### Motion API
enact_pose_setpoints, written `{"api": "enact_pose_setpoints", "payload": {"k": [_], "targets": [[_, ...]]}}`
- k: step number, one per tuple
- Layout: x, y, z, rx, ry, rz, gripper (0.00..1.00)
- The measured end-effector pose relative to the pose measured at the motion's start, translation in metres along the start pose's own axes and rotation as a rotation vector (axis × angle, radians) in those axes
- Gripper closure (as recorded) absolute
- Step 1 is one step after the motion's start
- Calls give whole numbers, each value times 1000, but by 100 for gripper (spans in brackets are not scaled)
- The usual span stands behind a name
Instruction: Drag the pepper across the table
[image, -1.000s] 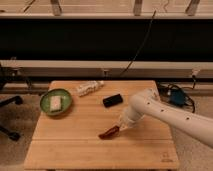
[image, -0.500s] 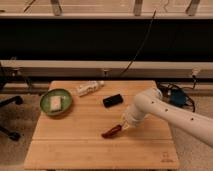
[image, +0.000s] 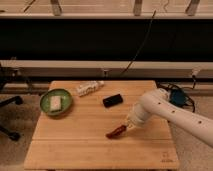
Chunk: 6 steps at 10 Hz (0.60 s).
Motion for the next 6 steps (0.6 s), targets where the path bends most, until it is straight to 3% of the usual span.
{"api": "enact_pose_setpoints", "payload": {"k": [6], "targets": [[21,7,-16,6,2,12,99]]}}
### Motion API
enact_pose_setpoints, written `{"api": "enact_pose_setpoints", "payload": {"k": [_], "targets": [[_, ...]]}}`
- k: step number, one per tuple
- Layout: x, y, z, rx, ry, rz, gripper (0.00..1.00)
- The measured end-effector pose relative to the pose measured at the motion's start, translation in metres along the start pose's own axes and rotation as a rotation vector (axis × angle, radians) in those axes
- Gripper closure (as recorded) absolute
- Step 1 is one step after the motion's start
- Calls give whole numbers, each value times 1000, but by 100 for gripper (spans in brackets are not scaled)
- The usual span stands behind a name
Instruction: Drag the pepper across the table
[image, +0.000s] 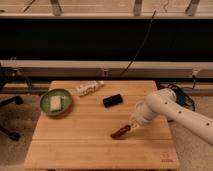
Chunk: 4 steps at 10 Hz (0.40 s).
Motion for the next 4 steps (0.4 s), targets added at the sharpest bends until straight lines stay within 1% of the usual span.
{"api": "enact_pose_setpoints", "payload": {"k": [4], "targets": [[10,-8,-5,-1,6,-3,99]]}}
